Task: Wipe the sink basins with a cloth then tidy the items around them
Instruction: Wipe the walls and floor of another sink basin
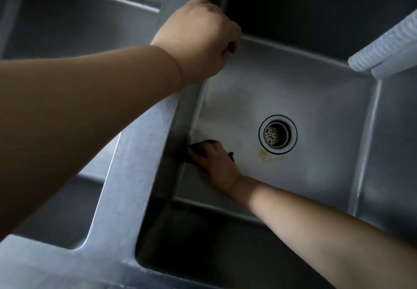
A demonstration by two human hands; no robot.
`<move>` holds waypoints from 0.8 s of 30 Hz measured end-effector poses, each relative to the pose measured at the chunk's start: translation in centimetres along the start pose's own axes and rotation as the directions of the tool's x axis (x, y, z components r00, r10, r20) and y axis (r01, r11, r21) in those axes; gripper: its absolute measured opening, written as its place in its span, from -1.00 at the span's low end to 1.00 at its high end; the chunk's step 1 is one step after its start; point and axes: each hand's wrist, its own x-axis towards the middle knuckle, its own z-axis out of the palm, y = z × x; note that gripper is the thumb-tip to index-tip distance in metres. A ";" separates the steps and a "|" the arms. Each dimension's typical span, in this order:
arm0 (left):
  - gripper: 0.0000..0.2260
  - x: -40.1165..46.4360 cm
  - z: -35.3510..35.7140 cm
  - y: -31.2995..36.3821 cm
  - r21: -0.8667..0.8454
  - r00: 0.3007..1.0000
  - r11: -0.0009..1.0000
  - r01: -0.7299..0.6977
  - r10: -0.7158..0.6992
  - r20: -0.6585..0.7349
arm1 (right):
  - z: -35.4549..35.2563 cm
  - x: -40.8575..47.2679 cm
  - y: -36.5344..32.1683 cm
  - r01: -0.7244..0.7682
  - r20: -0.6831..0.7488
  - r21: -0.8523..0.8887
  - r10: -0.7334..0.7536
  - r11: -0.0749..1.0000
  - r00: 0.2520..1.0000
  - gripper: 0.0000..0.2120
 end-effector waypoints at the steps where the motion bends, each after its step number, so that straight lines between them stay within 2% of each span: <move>1: -0.75 0.0 0.0 0.0 0.003 1.000 1.000 -0.001 0.001 0.004 | 0.0 -0.5 -0.5 0.030 0.023 -0.007 -0.030 1.000 0.999 -0.60; 5: -0.76 0.0 -0.1 0.1 0.014 1.000 1.000 -0.013 0.013 0.013 | 1.1 -2.8 -2.2 0.170 0.117 -0.024 -0.166 0.985 0.979 -0.58; 8: -0.77 -0.1 0.0 0.1 0.024 1.000 1.000 -0.002 0.002 0.018 | 2.6 -4.4 -1.9 0.270 0.220 0.069 -0.278 0.960 0.935 -0.60; 11: -0.79 -0.1 -0.1 0.3 0.030 1.000 1.000 -0.002 0.001 0.017 | 1.7 -4.7 -1.5 0.215 0.288 0.117 -0.240 0.970 0.927 -0.64; 14: -0.79 -0.1 -0.2 0.4 0.023 1.000 1.000 -0.017 0.017 0.009 | -0.1 -5.7 -0.8 0.166 0.339 0.076 -0.183 0.983 0.923 -0.61; 16: -0.79 -0.2 -0.1 0.3 0.020 1.000 1.000 -0.011 0.011 0.006 | -1.0 -6.9 0.5 0.179 0.342 0.052 -0.186 0.983 0.921 -0.65; 18: -0.79 -0.2 0.0 0.2 0.017 1.000 1.000 -0.005 0.004 0.013 | -1.7 -8.0 2.2 0.274 0.315 0.002 -0.261 0.962 0.913 -0.72; 21: -0.79 -0.1 0.0 0.1 0.014 1.000 1.000 -0.013 0.013 0.007 | -2.7 -8.3 3.9 0.373 0.303 -0.030 -0.348 0.927 0.887 -0.74; 24: -0.79 -0.1 0.1 0.0 0.009 1.000 1.000 -0.018 0.018 -0.002 | -4.0 -6.0 5.4 0.391 0.257 -0.071 -0.362 0.918 0.896 -0.71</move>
